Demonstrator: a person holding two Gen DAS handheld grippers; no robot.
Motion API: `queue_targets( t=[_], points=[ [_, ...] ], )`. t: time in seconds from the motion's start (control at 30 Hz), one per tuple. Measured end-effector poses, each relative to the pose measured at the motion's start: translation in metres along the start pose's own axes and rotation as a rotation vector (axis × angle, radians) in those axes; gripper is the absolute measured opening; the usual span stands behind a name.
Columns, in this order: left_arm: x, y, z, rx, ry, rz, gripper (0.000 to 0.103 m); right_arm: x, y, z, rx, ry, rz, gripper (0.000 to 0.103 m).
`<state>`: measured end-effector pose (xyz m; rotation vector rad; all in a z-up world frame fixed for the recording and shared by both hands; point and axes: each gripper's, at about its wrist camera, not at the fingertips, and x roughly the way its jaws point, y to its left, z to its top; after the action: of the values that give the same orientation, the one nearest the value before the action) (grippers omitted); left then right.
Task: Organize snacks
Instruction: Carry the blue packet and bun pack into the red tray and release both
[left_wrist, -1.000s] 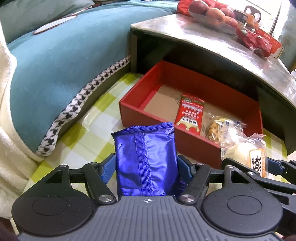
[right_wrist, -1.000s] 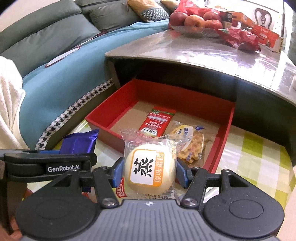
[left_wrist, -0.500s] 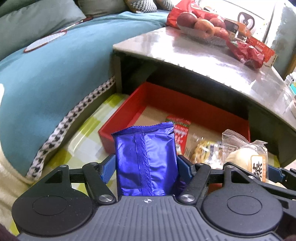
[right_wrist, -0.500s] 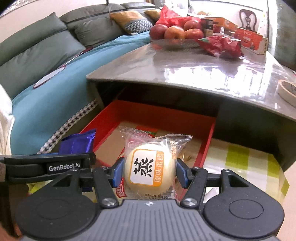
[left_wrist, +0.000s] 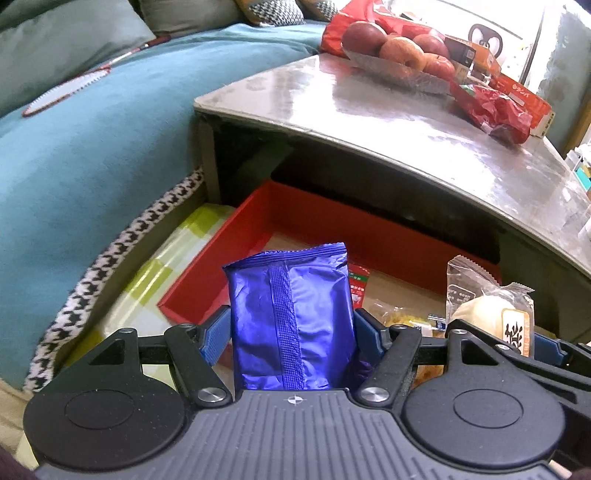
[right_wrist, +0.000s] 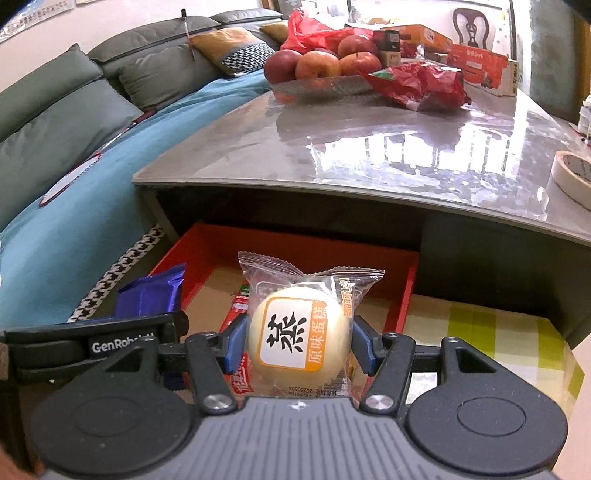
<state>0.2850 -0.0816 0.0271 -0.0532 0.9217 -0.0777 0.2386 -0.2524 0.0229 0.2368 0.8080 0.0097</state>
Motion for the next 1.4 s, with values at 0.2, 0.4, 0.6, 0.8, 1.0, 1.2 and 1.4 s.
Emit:
queue_targets(
  t=[0.2, 0.4, 0.6, 0.8, 1.0, 1.2, 1.4],
  points=[
    [0.019, 0.005, 0.004, -0.017, 0.031, 0.002, 0.076, 0.014, -0.006, 0.002, 0.009, 0.026, -0.006, 0.061],
    [0.035, 0.006, 0.005, -0.015, 0.05, 0.014, 0.076, 0.031, -0.008, -0.001, 0.004, 0.055, -0.011, 0.061],
    [0.044, 0.006, 0.006, -0.004, 0.062, 0.021, 0.076, 0.037, -0.01, 0.002, 0.0, 0.049, -0.01, 0.06],
    [0.052, 0.009, 0.006, -0.008, 0.081, 0.028, 0.078, 0.045, -0.013, 0.002, 0.018, 0.066, 0.004, 0.06],
    [0.046, 0.006, 0.008, 0.008, 0.058, 0.027, 0.086, 0.042, -0.013, 0.001, 0.017, 0.062, -0.003, 0.061],
    [0.04, 0.009, 0.008, -0.004, 0.055, 0.027, 0.086, 0.035, -0.014, 0.001, 0.019, 0.059, -0.008, 0.061],
    [0.019, 0.006, 0.003, 0.008, 0.037, 0.021, 0.087, 0.021, -0.008, -0.002, 0.014, 0.052, 0.003, 0.062]
  ],
)
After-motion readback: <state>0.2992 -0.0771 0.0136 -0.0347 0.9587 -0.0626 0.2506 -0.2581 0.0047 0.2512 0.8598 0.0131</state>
